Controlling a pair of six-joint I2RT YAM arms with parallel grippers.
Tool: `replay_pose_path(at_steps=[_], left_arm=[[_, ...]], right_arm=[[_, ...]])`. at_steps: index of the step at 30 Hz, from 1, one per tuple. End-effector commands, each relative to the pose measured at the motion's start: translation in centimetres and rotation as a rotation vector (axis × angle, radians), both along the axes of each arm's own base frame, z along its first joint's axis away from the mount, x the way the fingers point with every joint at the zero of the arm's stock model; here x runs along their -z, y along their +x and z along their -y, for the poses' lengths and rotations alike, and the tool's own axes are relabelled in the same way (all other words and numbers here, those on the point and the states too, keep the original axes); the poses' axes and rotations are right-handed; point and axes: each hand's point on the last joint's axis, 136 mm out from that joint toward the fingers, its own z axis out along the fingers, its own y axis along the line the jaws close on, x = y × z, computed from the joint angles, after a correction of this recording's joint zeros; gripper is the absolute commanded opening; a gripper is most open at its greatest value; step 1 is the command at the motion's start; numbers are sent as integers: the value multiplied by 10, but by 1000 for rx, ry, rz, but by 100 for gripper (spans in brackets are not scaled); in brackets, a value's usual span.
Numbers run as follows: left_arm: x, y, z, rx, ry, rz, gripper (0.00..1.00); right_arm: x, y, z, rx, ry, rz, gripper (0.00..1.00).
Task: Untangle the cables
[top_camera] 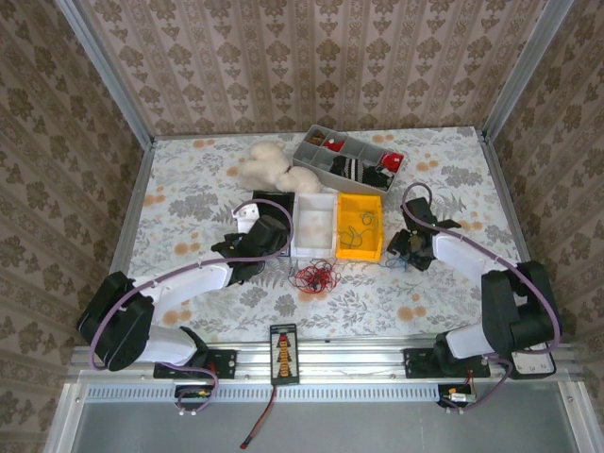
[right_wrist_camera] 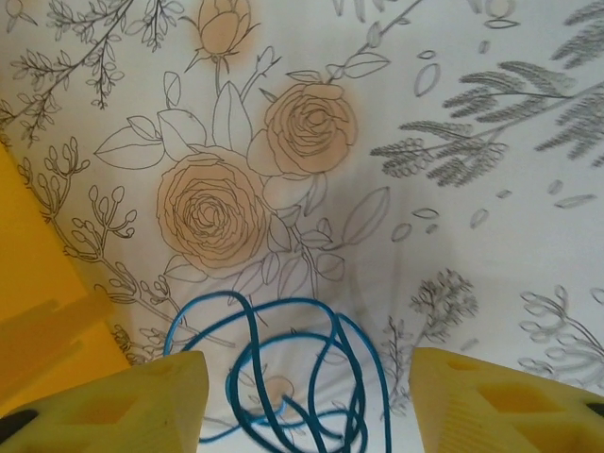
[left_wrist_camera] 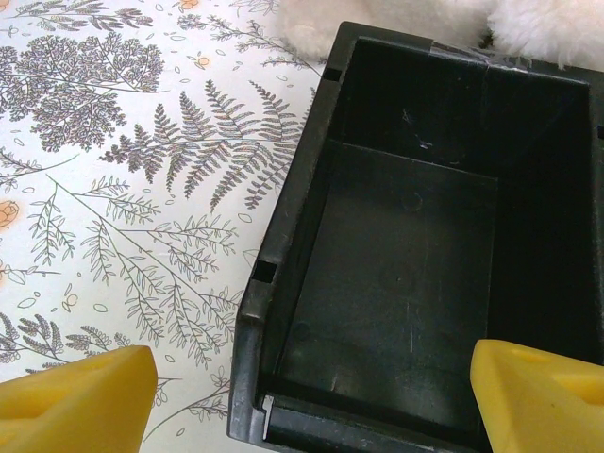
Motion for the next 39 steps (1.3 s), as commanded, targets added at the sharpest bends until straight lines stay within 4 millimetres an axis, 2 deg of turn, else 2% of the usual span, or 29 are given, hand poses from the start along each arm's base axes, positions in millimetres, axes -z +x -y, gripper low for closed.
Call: replay_pose_path(at_steps=[1, 3, 5, 7, 9, 12, 16, 19, 21, 22, 24, 26, 28, 29, 31, 32, 35, 39], left_arm=[[-7, 0, 1, 4, 17, 1, 87], [-7, -1, -1, 0, 21, 0, 87], [-7, -1, -1, -2, 19, 0, 87], [-8, -1, -1, 1, 23, -3, 87], [-8, 0, 3, 33, 36, -8, 87], [-2, -1, 12, 122, 79, -39, 87], [9, -7, 33, 294, 87, -84, 88], [13, -13, 46, 384, 46, -93, 87], [14, -18, 57, 443, -1, -88, 80], [14, -20, 62, 470, -25, -83, 78], [12, -23, 73, 525, -57, -69, 78], [9, -26, 83, 588, -66, -58, 78], [7, -31, 91, 654, -66, -61, 79], [7, -34, 95, 687, -56, -63, 79], [7, -42, 101, 748, -31, -69, 80], [7, -47, 105, 785, -19, -73, 81], [12, -65, 114, 889, -2, -101, 82], [18, -79, 120, 951, -24, -138, 82]], right_arm=[[8, 6, -3, 7, 12, 4, 51], [12, 8, -2, 11, 8, -4, 42], [15, 8, 0, 25, -1, -11, 29], [14, 7, 5, 38, -21, -13, 13], [8, 7, 12, 51, -51, -3, 3], [-9, 7, 26, 69, -118, 22, 0], [-50, 13, 42, 69, -209, 107, 0], [-92, 32, 28, 3, -200, 252, 0], [-119, 43, 11, -59, -200, 344, 0], [-133, 51, -1, -91, -190, 399, 0], [-148, 60, -19, -131, -163, 449, 1], [-154, 69, -36, -161, -124, 471, 2], [-151, 78, -51, -197, -88, 468, 5], [-150, 83, -58, -213, -75, 465, 12], [-150, 88, -65, -225, -59, 461, 40], [-141, 90, -68, -229, -60, 435, 50], [-140, 90, -77, -261, -43, 439, 56], [-132, 77, -92, -356, -30, 424, 56]])
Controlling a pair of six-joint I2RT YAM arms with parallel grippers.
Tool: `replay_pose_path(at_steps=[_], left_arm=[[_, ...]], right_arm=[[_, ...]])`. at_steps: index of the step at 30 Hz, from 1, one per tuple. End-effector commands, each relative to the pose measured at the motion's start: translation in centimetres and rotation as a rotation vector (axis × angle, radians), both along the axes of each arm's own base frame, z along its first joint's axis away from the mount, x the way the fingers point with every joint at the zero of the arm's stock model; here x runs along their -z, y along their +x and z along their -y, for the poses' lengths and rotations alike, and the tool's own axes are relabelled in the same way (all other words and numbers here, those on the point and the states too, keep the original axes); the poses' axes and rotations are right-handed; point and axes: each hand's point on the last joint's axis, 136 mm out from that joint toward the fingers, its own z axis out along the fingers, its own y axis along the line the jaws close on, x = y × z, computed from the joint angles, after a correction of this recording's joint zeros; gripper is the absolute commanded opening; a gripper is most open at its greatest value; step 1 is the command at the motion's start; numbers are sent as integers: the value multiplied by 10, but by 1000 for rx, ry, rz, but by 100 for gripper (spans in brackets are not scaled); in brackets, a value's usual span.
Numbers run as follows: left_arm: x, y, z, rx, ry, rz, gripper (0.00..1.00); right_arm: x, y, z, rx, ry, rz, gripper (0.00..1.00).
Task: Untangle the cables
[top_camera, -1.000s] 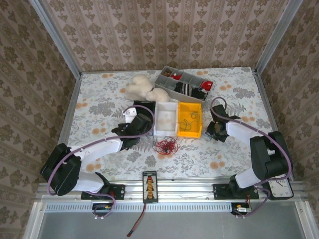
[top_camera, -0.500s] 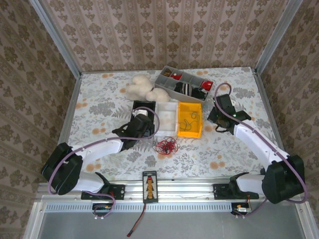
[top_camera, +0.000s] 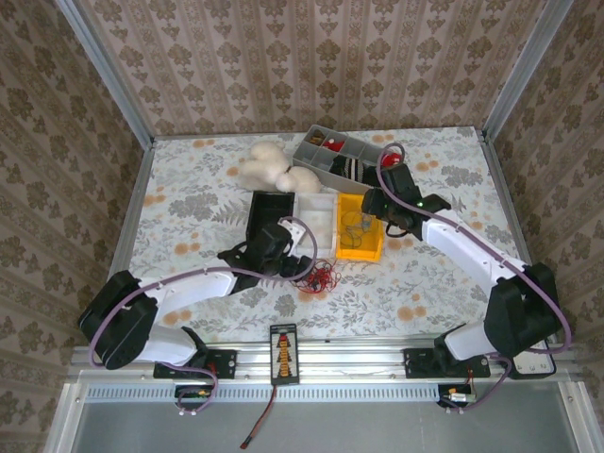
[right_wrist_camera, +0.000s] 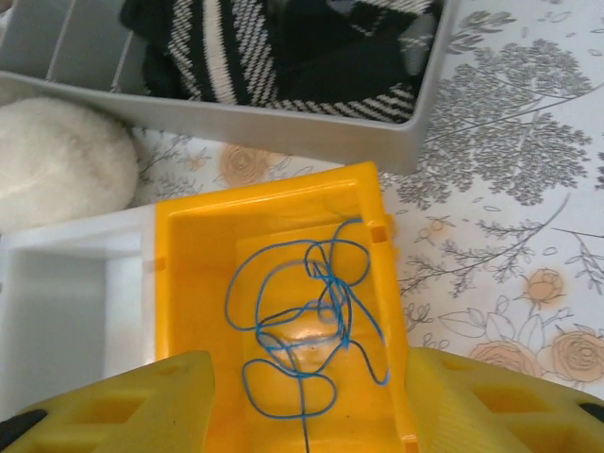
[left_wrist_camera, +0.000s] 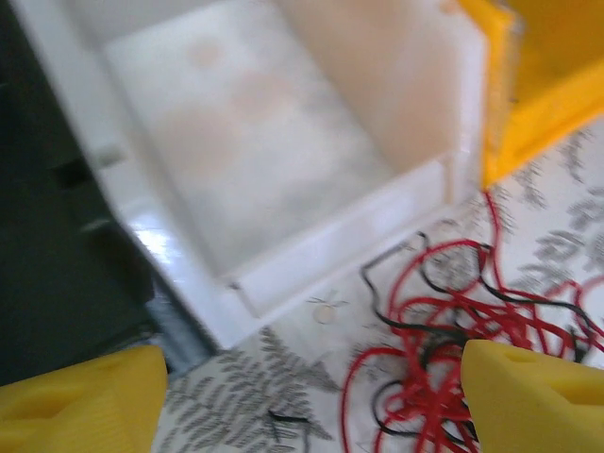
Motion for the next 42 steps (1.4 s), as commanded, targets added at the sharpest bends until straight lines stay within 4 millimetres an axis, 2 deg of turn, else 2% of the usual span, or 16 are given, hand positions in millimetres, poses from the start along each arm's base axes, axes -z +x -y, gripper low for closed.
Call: replay_pose_path(at_steps=[1, 3, 5, 9, 12, 15, 23, 25, 26, 29, 31, 32, 35, 39, 40, 42], left_arm=[[-5, -15, 9, 105, -18, -17, 81], [-1, -16, 10, 110, -22, -28, 78], [4, -16, 11, 110, -15, -39, 75], [17, -17, 11, 117, 6, -59, 66], [26, -21, 14, 140, 9, -92, 63], [33, -21, 15, 143, 18, -110, 58], [46, -22, 15, 132, 28, -144, 35], [49, -22, 15, 129, 33, -151, 29], [51, -21, 14, 124, 36, -154, 26], [54, -18, 9, 95, 55, -157, 10], [57, -13, 2, 51, 77, -156, 0], [58, -10, -3, 21, 90, -156, 0], [59, -7, -13, -27, 107, -155, 0], [57, -9, -16, -31, 101, -153, 0], [57, -10, -16, -29, 99, -153, 0], [57, -10, -15, -30, 96, -156, 0]], right_arm=[[1, -12, -21, -116, 11, 2, 56], [13, -25, -39, -212, 23, -24, 56], [14, -42, -57, -303, 60, -28, 55], [37, -76, -90, -453, 110, -108, 55], [52, -100, -106, -547, 136, -176, 53], [78, -115, -112, -594, 131, -265, 52], [121, -123, -120, -629, 122, -400, 45], [128, -123, -122, -631, 121, -419, 40], [130, -122, -121, -627, 114, -424, 33], [134, -121, -114, -602, 88, -432, 10], [134, -120, -104, -561, 58, -423, 3], [133, -119, -97, -531, 43, -419, 0], [129, -117, -75, -438, 14, -401, 0], [109, -117, -70, -436, 26, -326, 0], [104, -119, -74, -463, 38, -306, 4], [97, -122, -84, -518, 78, -283, 27]])
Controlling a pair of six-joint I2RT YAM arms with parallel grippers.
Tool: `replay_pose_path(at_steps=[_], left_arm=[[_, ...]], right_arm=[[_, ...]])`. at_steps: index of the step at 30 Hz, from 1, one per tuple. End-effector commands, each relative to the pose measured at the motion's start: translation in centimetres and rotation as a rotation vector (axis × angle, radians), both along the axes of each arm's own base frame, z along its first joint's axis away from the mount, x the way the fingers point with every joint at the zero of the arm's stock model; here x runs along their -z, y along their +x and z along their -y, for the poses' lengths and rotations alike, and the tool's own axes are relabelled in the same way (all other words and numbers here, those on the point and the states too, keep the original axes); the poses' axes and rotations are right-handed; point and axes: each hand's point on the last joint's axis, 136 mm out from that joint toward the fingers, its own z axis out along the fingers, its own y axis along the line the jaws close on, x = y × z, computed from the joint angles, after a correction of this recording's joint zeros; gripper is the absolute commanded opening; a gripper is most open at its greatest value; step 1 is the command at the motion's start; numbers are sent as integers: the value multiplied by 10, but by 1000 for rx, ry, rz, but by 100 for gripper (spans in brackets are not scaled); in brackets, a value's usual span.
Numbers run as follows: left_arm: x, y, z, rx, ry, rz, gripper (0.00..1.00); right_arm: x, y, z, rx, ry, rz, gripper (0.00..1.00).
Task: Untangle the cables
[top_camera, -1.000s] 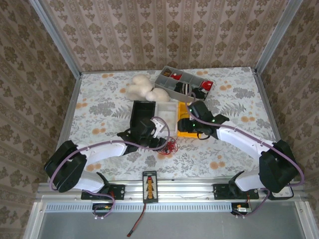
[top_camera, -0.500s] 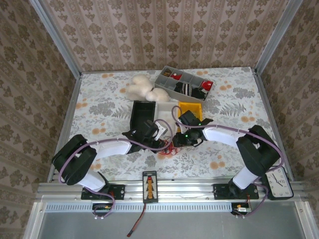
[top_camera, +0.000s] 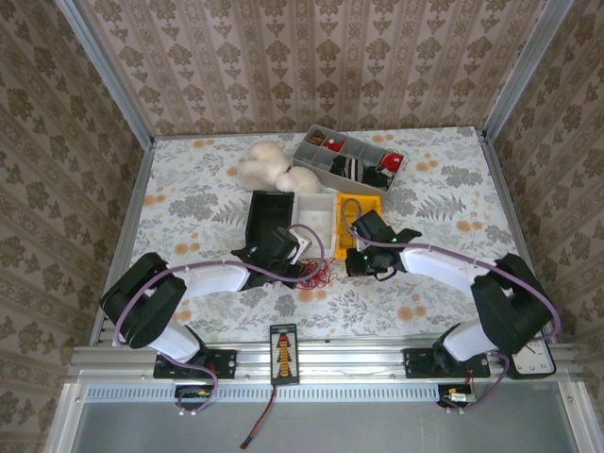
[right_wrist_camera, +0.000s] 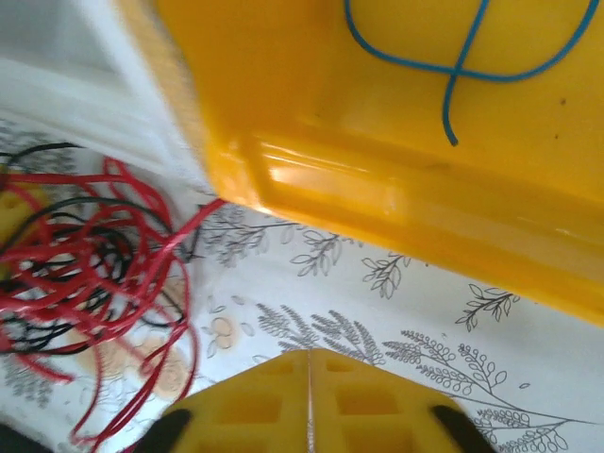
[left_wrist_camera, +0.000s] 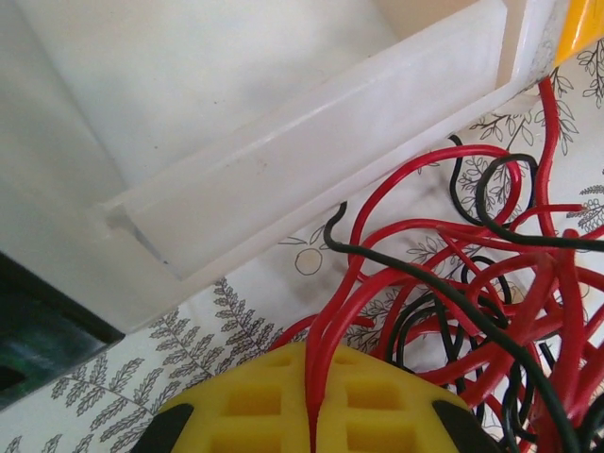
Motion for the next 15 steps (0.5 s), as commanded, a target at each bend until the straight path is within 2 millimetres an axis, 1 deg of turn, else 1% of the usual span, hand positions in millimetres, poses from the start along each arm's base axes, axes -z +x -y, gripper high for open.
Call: replay_pose_path(at_steps=[1, 3, 5, 6, 10, 13, 15], left_arm=[[4, -2, -13, -39, 28, -13, 0], [6, -2, -14, -40, 35, -16, 0], [8, -2, -14, -42, 41, -18, 0], [9, -2, -14, -43, 43, -20, 0], [9, -1, -14, -45, 45, -15, 0], [9, -1, -13, -44, 46, -12, 0], [9, -1, -14, -48, 48, -13, 0]], right_arm=[[-18, -6, -12, -60, 72, 45, 34], [-26, -12, -28, -125, 134, 45, 43], [-29, -18, -40, -183, 158, 40, 48], [-22, -21, -43, -204, 147, 18, 49], [-9, -24, -56, -260, 130, -34, 50], [0, -20, -61, -264, 123, -45, 49], [6, -13, -63, -255, 111, -35, 48]])
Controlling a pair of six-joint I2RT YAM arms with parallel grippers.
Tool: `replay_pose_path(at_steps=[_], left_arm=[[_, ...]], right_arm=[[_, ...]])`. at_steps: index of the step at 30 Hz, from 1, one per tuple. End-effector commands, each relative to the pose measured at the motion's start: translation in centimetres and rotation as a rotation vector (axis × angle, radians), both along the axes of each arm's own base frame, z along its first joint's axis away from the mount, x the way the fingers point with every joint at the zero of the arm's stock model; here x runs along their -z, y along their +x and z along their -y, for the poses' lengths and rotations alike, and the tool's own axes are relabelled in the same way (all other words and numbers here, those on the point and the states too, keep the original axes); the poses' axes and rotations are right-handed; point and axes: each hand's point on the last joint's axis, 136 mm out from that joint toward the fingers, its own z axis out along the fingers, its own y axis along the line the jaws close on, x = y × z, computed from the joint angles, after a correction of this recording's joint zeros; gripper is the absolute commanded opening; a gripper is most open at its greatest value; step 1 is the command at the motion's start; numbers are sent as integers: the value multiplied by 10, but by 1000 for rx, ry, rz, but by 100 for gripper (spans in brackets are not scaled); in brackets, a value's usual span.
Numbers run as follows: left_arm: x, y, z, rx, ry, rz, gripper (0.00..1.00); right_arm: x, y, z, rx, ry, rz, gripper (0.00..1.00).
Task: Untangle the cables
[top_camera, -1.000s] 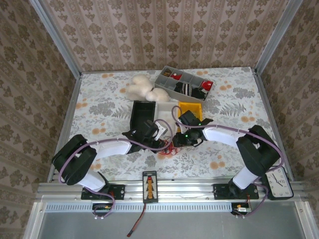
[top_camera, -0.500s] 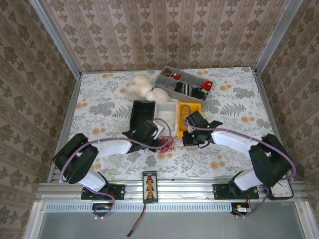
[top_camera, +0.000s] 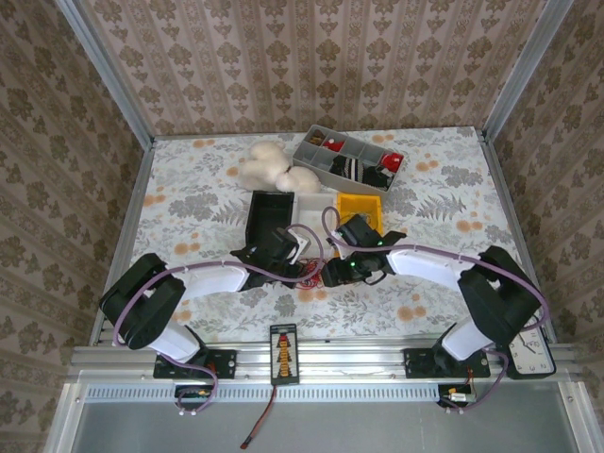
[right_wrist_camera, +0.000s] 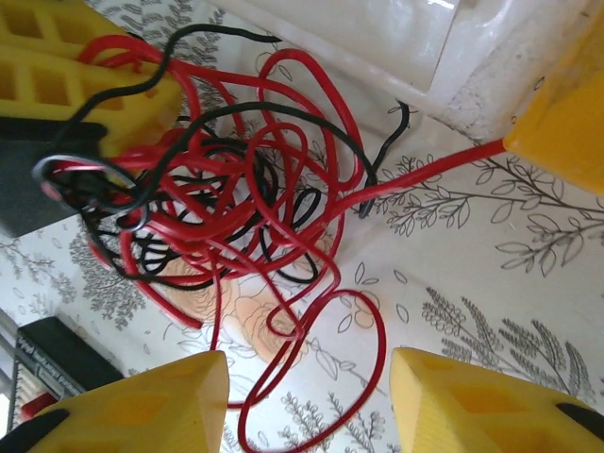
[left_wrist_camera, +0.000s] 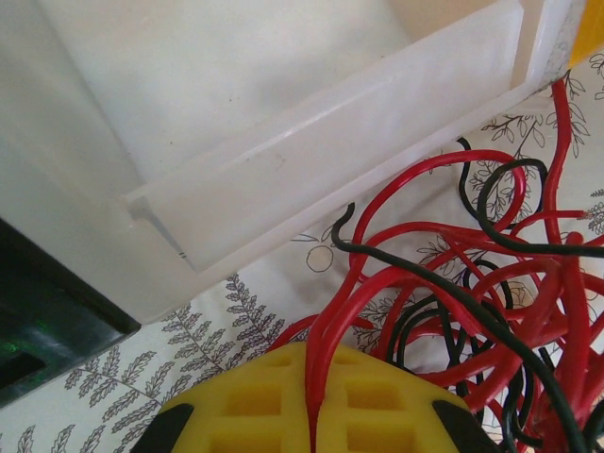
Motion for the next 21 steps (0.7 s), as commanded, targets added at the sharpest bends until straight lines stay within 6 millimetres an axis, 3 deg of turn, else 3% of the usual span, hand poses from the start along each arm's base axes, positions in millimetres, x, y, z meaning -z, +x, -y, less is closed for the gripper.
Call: replay_pose_path(at_steps=[1, 6, 9, 14, 21], left_arm=[[9, -2, -12, -35, 46, -15, 0], [10, 0, -17, -53, 63, -11, 0], [11, 3, -26, -99, 96, 3, 0], [11, 12, -68, -301, 223, 49, 0], [19, 11, -95, -409, 249, 48, 0]], right_arm=[[-2, 15, -13, -21, 23, 38, 46], [8, 23, -14, 6, -11, 30, 13], [11, 22, 2, 47, -52, 37, 3], [7, 16, 57, 218, -180, 68, 0], [-10, -5, 151, 559, -354, 110, 0]])
